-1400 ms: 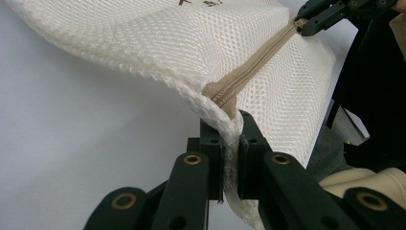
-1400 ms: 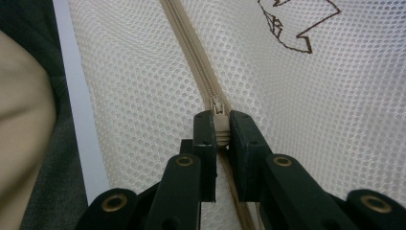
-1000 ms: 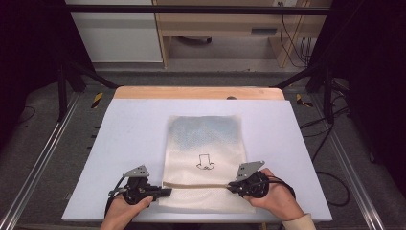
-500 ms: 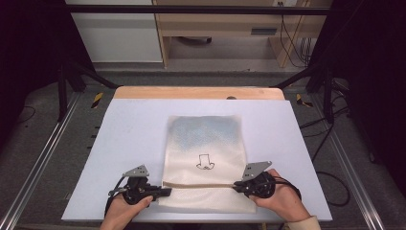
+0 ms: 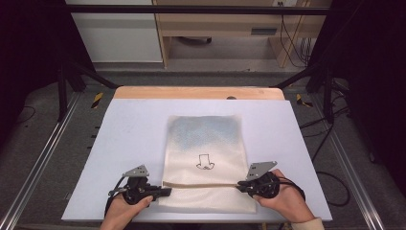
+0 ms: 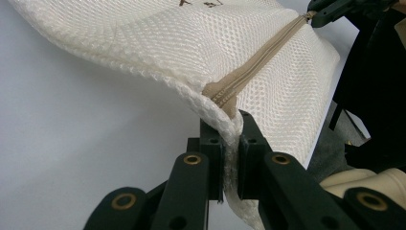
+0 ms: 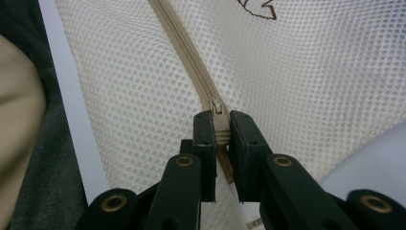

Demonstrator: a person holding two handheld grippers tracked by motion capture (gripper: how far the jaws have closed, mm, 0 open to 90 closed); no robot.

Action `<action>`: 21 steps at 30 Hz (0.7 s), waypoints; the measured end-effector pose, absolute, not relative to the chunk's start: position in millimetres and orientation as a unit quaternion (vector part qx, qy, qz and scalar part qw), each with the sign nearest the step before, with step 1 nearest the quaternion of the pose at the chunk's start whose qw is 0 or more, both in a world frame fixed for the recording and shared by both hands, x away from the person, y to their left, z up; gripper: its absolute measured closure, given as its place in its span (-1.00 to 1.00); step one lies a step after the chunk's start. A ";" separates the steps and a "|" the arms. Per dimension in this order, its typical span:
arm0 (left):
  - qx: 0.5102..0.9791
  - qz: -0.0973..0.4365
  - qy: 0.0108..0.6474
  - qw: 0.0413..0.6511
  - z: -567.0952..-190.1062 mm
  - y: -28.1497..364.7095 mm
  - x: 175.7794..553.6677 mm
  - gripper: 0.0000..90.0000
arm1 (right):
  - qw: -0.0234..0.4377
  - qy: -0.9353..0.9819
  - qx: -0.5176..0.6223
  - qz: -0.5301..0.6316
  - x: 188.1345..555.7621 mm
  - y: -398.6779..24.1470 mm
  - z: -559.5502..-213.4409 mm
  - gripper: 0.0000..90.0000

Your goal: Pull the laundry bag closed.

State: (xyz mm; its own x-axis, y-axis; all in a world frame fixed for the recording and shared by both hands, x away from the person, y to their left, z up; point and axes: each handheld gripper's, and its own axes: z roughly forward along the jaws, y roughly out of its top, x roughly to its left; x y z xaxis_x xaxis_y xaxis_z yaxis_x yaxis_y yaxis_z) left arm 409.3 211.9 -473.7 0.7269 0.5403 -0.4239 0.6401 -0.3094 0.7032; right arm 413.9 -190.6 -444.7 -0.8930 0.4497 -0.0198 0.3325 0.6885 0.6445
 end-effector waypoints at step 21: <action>0.808 -0.047 0.366 0.461 -472.1 212.3 408.5 0.86 | 0.091 0.910 0.229 0.335 412.0 -206.2 -444.8 0.82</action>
